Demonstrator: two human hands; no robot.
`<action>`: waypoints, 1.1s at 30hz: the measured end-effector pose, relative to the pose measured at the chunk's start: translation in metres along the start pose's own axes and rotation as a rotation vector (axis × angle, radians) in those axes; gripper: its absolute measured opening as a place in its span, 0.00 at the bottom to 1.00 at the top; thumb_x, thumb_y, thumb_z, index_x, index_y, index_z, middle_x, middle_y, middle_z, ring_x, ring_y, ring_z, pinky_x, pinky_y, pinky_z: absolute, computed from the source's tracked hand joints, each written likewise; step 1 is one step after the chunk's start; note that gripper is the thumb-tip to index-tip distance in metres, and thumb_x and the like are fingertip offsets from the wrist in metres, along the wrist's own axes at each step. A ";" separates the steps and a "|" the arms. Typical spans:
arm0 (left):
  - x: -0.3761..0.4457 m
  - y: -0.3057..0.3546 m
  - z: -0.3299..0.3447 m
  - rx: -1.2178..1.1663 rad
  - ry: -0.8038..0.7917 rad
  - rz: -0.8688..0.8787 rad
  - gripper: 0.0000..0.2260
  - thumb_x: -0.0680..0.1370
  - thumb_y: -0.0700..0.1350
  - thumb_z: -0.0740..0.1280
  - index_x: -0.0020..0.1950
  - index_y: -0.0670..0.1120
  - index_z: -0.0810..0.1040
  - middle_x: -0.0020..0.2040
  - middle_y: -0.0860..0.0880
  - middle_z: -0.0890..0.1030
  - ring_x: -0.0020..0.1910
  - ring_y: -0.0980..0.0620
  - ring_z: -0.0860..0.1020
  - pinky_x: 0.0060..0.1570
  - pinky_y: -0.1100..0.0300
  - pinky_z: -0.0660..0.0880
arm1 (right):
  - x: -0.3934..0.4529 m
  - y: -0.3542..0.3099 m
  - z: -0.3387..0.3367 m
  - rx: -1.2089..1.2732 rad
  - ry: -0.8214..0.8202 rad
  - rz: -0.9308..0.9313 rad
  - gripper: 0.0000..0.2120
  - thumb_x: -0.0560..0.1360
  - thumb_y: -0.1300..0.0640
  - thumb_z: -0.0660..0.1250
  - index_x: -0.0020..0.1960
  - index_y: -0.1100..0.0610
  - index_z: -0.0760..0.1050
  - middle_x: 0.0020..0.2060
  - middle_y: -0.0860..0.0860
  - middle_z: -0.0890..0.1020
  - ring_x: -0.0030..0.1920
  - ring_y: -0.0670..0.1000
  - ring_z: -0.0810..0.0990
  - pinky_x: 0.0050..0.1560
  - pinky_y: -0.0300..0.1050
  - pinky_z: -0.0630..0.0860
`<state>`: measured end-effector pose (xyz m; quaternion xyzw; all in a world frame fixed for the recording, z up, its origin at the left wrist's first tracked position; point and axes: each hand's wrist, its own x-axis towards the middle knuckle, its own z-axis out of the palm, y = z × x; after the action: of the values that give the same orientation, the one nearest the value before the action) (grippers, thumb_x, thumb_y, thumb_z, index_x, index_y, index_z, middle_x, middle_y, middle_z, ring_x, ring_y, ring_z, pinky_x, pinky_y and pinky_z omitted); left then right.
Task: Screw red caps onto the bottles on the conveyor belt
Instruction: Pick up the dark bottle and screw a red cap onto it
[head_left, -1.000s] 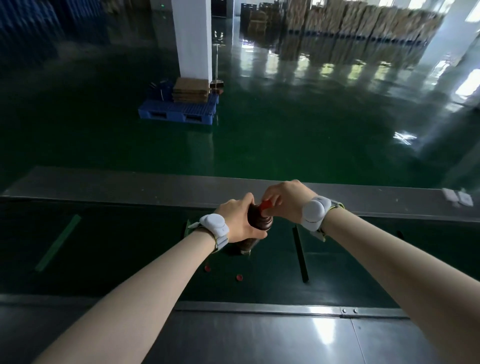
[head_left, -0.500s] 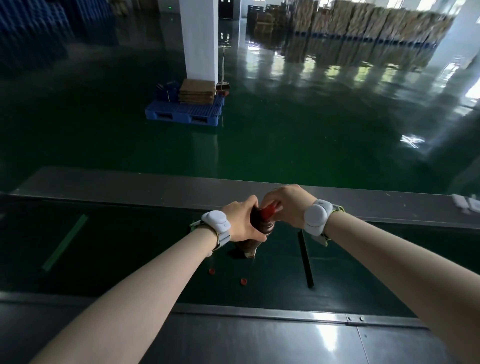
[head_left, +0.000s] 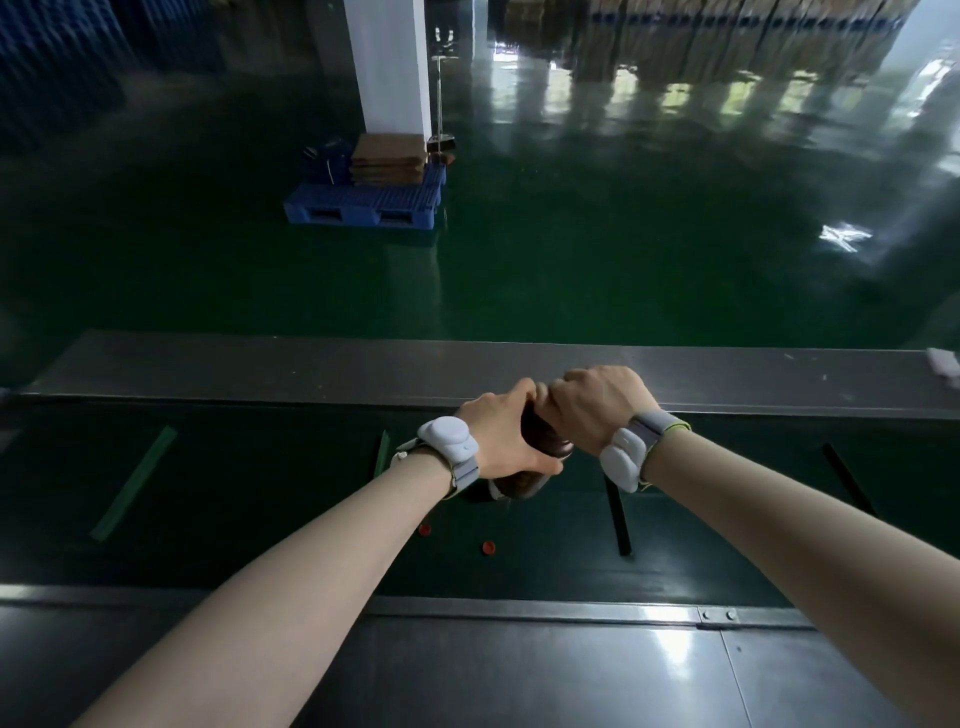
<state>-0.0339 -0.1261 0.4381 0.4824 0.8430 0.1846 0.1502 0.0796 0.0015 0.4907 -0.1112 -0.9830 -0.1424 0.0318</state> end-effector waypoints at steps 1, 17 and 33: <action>0.003 0.004 0.004 0.029 0.023 -0.007 0.33 0.61 0.75 0.74 0.53 0.61 0.63 0.48 0.57 0.81 0.49 0.44 0.82 0.46 0.51 0.74 | 0.000 0.002 0.001 -0.019 0.031 0.053 0.28 0.80 0.48 0.67 0.28 0.55 0.58 0.20 0.47 0.66 0.19 0.55 0.70 0.23 0.39 0.68; 0.071 0.023 0.113 0.175 0.136 -0.159 0.35 0.64 0.77 0.70 0.59 0.53 0.70 0.48 0.54 0.83 0.54 0.45 0.81 0.66 0.45 0.69 | 0.017 0.049 0.116 0.228 -0.284 0.313 0.19 0.83 0.45 0.54 0.41 0.55 0.73 0.29 0.50 0.76 0.31 0.55 0.77 0.30 0.42 0.69; 0.112 -0.086 0.237 0.061 -0.247 -0.342 0.23 0.82 0.58 0.69 0.74 0.52 0.72 0.69 0.49 0.79 0.64 0.43 0.81 0.53 0.47 0.82 | 0.026 0.062 0.349 0.446 -0.573 0.396 0.16 0.80 0.43 0.59 0.55 0.53 0.76 0.52 0.52 0.82 0.48 0.59 0.84 0.38 0.47 0.69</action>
<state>-0.0511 -0.0294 0.1802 0.3558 0.8929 0.0701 0.2669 0.0581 0.1651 0.1757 -0.3236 -0.9186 0.1195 -0.1930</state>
